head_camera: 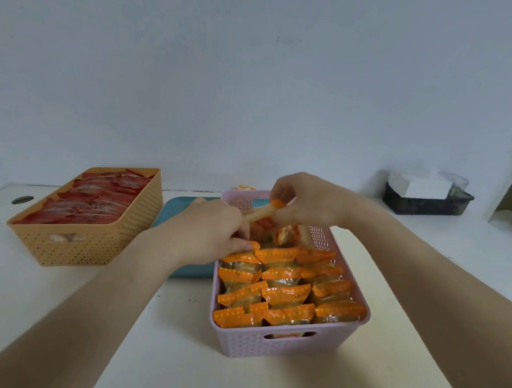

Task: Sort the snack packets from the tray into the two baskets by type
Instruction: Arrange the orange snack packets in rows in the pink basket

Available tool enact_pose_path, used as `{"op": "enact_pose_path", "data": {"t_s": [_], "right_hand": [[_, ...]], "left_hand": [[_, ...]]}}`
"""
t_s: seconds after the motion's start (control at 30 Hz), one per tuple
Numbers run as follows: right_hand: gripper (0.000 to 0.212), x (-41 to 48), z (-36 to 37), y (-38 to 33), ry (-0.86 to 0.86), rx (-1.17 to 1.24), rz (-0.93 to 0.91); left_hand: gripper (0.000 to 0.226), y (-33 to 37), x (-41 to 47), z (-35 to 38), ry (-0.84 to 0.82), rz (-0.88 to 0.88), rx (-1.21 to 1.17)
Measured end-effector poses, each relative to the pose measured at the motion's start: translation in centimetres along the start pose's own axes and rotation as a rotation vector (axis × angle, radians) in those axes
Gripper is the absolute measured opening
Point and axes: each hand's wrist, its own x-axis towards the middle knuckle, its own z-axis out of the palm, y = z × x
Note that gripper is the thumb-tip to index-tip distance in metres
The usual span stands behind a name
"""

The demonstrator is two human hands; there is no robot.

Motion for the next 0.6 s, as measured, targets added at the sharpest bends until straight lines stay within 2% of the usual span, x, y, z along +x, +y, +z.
{"op": "enact_pose_path", "data": {"t_s": [0.1,0.17,0.2,0.23,0.3,0.47,0.6], "right_hand": [[0.023,-1.2,-0.7,0.4,0.043,0.114,0.003],[0.021,-1.7,-0.7,0.8,0.061,0.013,-0.020],[0.022,-2.0,-0.6,0.9,0.051,-0.058,-0.028],[0.023,-2.2,-0.4,0.8,0.029,-0.113,-0.034],[0.027,-2.6,0.2,0.5,-0.041,-0.153,-0.044],[0.022,-3.0,1.8,-0.2,-0.221,-0.297,-0.092],[0.040,-2.8,2.0,-0.1,-0.294,-0.204,-0.038]], "left_hand": [[0.024,-0.1,-0.3,0.3,0.013,0.005,-0.123],[0.018,-0.1,-0.6,0.4,0.062,0.006,-0.220],[0.027,0.1,-0.7,0.5,0.098,0.007,-0.243],[0.034,0.3,-0.8,0.6,0.132,0.010,-0.260],[0.034,0.8,-0.9,0.8,0.141,0.003,-0.232],[0.045,0.8,-0.7,1.2,0.063,-0.031,-0.184],[0.042,1.1,-0.7,0.7,0.013,0.017,-0.212]]}}
